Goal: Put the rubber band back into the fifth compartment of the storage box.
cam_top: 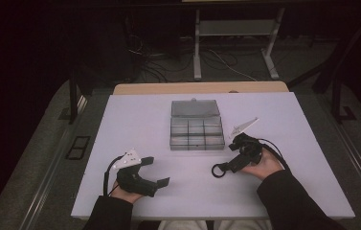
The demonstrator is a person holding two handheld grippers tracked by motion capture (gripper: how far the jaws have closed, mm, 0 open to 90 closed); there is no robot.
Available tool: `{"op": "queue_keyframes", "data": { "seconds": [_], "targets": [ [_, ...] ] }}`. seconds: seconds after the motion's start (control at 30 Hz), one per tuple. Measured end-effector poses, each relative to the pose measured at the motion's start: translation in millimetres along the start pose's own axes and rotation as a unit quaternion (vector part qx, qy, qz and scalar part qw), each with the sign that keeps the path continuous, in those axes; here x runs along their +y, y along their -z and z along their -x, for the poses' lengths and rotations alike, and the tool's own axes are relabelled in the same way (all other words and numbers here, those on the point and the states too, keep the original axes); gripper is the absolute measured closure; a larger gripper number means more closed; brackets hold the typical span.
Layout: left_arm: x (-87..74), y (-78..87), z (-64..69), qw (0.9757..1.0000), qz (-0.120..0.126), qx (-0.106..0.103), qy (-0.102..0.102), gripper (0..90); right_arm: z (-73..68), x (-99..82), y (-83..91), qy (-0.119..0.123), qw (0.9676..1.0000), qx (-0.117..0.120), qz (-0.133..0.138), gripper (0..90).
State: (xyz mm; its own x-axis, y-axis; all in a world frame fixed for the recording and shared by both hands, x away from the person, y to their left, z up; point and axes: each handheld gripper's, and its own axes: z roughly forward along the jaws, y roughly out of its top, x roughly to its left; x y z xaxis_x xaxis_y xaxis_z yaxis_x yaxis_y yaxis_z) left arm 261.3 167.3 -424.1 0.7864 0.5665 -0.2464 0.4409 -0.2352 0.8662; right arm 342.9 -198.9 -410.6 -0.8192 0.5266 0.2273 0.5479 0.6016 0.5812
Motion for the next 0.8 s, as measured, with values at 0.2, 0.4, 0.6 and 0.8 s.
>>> {"op": "queue_keyframes", "data": {
  "seconds": [0.2,0.4,0.6,0.8],
  "targets": [
    [0.0,-0.1,0.2,1.0,0.001,0.0,0.001,0.0,-0.6,0.3,-8.2,0.004,0.9999,0.001,-0.01,0.4],
    [0.0,-0.3,0.3,1.0,0.0,0.0,0.0,0.0,-0.3,0.1,-12.9,0.009,0.9998,0.003,-0.016,6.4],
    [-0.2,-0.8,0.7,1.0,0.001,-0.001,0.001,0.0,0.7,0.0,-15.2,0.012,0.9998,0.009,-0.014,14.5],
    [-0.2,-0.8,0.4,1.0,-0.002,-0.001,-0.002,0.0,1.8,0.0,-18.2,0.014,0.9996,0.01,-0.02,22.6]
  ]
}}
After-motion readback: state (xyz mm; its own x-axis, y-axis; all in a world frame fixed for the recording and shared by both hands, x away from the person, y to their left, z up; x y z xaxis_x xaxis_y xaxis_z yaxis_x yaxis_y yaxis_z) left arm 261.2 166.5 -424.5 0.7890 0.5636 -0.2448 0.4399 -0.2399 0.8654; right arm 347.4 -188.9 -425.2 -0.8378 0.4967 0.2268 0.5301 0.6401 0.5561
